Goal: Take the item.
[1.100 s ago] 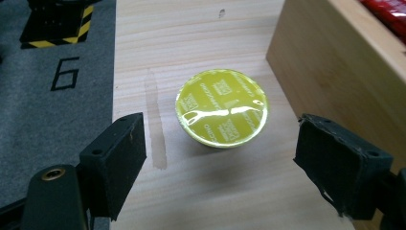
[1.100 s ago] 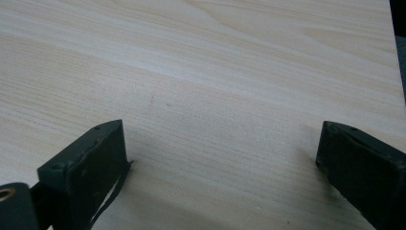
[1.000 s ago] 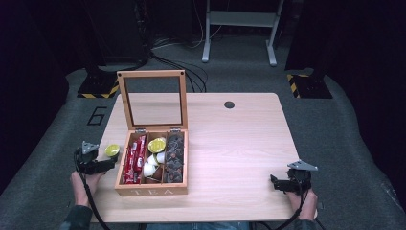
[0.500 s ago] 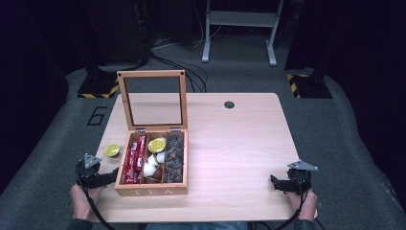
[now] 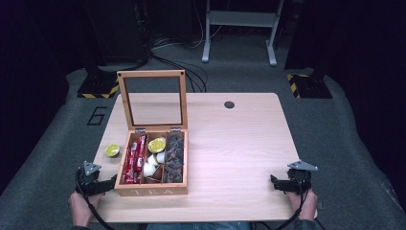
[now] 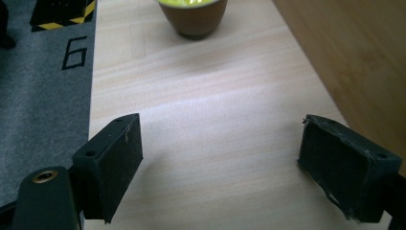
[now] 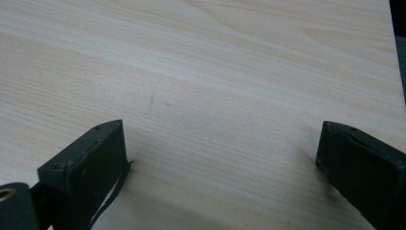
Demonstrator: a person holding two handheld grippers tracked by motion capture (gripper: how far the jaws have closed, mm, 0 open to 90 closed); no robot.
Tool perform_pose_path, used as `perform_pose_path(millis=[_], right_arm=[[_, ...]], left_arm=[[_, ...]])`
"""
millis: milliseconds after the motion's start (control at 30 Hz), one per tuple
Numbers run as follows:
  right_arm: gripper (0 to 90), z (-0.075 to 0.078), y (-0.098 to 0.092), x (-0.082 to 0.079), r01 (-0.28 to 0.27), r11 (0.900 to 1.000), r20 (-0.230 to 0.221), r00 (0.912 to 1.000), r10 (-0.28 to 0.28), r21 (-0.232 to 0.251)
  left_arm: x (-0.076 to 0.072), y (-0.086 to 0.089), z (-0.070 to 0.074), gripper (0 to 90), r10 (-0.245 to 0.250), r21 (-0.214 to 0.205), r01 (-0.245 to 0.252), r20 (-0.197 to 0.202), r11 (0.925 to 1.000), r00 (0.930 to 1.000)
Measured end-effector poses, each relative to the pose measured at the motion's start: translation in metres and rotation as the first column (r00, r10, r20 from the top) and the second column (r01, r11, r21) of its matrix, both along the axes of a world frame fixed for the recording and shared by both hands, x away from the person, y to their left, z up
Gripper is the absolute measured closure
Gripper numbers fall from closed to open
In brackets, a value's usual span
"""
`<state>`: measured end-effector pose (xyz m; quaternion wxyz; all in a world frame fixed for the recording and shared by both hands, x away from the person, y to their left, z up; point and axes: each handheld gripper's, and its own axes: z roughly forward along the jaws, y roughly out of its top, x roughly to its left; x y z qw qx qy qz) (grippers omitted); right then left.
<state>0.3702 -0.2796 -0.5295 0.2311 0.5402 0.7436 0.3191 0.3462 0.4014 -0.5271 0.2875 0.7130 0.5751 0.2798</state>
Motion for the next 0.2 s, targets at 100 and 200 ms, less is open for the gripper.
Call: perform_pose_path(millis=[100, 200], right_arm=[[2.9, 0.0000, 0.0000, 0.0000, 0.000, 1.0000, -0.001, 1.0000, 0.000, 0.001], [2.8, 0.0000, -0.0004, 0.0004, -0.003, 1.0000, 0.001, 1.0000, 0.003, -0.001]], left_arm=[[-0.0021, 0.0030, -0.0021, 14.5, 0.005, -0.026, -0.005, 0.007, 0.9996, 1.0000], [-0.0037, 0.0056, -0.0039, 14.4, 0.013, -0.055, -0.013, 0.011, 0.9984, 0.9999]])
